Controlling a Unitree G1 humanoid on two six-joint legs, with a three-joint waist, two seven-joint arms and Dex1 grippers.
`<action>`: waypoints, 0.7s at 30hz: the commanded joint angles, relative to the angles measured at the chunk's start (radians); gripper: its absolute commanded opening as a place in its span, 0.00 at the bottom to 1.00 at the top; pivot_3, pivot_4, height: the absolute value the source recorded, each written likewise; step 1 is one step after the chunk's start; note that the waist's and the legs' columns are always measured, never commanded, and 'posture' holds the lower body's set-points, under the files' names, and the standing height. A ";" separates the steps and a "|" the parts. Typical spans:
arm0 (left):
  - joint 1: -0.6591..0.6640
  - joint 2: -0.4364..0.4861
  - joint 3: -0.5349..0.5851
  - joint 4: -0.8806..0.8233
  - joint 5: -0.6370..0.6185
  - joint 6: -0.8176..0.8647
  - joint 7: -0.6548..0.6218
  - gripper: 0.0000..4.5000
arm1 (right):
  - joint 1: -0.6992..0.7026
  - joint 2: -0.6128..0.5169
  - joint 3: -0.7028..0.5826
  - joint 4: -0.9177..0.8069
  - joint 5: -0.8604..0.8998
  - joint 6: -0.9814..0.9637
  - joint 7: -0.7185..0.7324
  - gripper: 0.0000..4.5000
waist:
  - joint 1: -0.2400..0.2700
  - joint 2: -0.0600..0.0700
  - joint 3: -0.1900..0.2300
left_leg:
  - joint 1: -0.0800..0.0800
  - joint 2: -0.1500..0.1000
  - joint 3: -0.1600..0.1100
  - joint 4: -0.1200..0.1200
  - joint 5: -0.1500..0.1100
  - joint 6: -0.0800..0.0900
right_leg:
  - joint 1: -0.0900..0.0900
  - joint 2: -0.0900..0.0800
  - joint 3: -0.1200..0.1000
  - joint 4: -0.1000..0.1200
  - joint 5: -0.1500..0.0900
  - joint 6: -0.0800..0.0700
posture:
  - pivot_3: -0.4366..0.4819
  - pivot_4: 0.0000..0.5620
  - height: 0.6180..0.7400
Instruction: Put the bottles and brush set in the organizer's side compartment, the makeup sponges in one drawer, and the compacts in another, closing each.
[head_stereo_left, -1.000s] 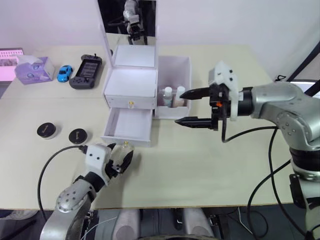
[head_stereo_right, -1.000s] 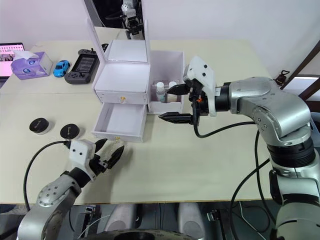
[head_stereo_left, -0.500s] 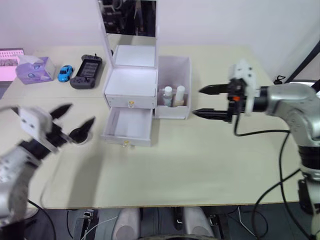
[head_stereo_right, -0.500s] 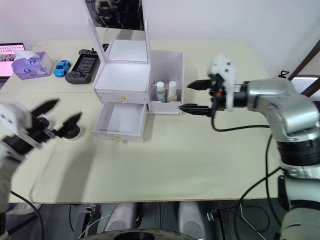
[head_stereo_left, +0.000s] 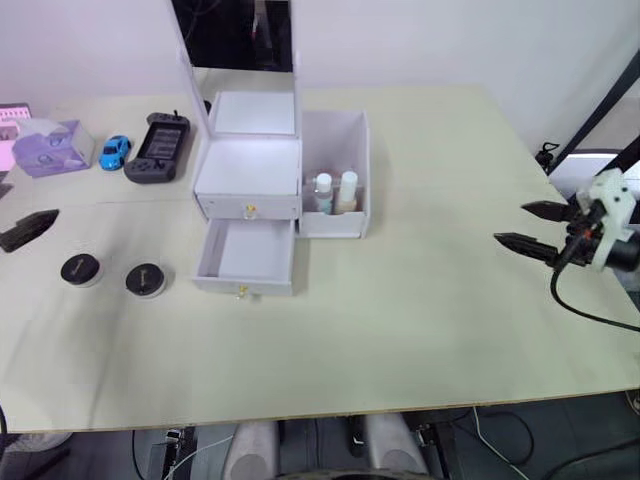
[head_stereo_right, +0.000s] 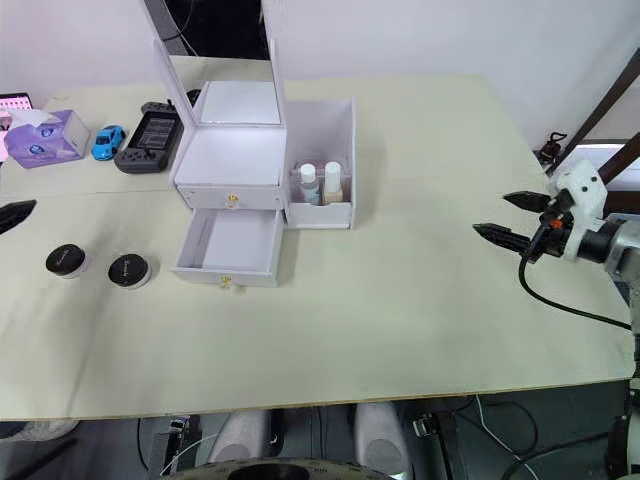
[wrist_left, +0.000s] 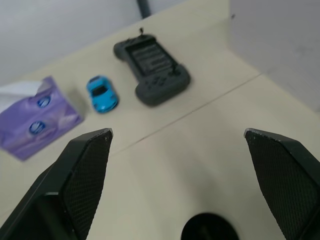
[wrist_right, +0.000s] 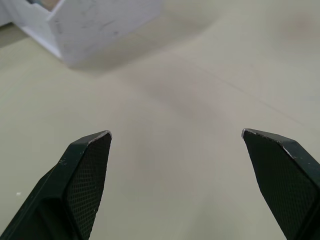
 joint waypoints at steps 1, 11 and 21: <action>-0.023 0.055 0.017 0.148 0.033 -0.083 -0.010 0.99 | 0.019 0.019 -0.055 -0.038 0.010 -0.021 -0.039 1.00 | 0.000 0.000 0.000 | 0.000 0.000 0.000 0.000 0.000 0.000 | -0.001 0.000 0.000 0.002 0.000 0.000 | 0.48 0.27 1.00; -0.042 0.046 0.024 0.208 0.034 -0.117 -0.029 0.99 | -0.024 0.029 -0.008 -0.184 0.051 0.078 -0.046 1.00 | 0.007 -0.001 0.000 | 0.000 0.000 0.000 0.006 0.000 -0.001 | -0.001 -0.001 0.000 0.009 -0.001 0.001 | 0.48 0.27 1.00; 0.341 -0.183 0.201 -0.435 -0.150 0.117 0.073 0.99 | -0.359 0.140 0.250 -0.422 0.186 0.415 -0.044 1.00 | -0.010 -0.001 0.000 | 0.002 0.002 0.007 0.006 0.000 -0.001 | -0.004 0.000 0.008 0.010 0.001 -0.001 | 0.48 0.27 1.00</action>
